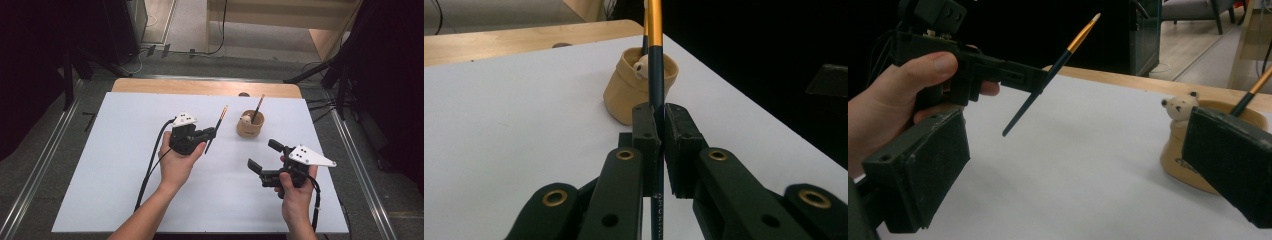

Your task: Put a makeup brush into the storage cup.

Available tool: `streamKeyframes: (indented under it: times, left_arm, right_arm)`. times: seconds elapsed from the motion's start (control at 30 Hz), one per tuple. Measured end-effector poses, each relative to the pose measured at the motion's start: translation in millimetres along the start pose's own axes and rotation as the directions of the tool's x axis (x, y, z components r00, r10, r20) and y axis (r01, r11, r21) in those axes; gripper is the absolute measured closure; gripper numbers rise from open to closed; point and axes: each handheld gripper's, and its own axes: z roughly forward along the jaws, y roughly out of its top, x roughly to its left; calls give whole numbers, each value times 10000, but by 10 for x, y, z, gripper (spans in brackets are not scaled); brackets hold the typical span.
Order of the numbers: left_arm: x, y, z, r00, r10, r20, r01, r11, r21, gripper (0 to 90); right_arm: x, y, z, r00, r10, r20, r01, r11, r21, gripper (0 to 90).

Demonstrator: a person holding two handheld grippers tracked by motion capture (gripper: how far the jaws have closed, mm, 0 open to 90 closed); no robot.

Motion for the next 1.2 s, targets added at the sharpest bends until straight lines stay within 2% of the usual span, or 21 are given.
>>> streamKeyframes:
  times: [0.2,0.33,0.5,0.63,0.83,1.07,1.2]
  left_arm:
    - [-28,-79,-60,9999,32,159,-28,9997,-250,851]
    - [-45,-130,-111,9998,44,216,-31,9982,-596,851]
    - [-64,-179,-169,9997,114,209,-95,9963,-854,851]
    - [-71,-224,-212,9998,118,187,-99,9947,-1022,851]
    - [-88,-287,-265,9998,184,124,-167,9922,-1233,851]
    - [-123,-338,-317,9995,307,60,-295,9890,-1452,851]
    - [-134,-361,-325,9995,316,88,-299,9879,-1521,851]
  right_arm:
    - [36,59,168,9997,151,-197,-151,9999,15,2]
    - [43,88,283,9975,525,-462,-519,9985,155,16]
    - [77,106,412,9962,744,-457,-730,9969,302,47]
    - [105,121,474,9945,973,-398,-965,9951,204,85]
    - [159,136,550,9943,1023,-314,-1015,9946,236,132]
    - [207,162,612,9914,1260,-349,-1257,9920,83,161]
    - [237,178,643,9886,1425,-482,-1431,9897,-86,210]
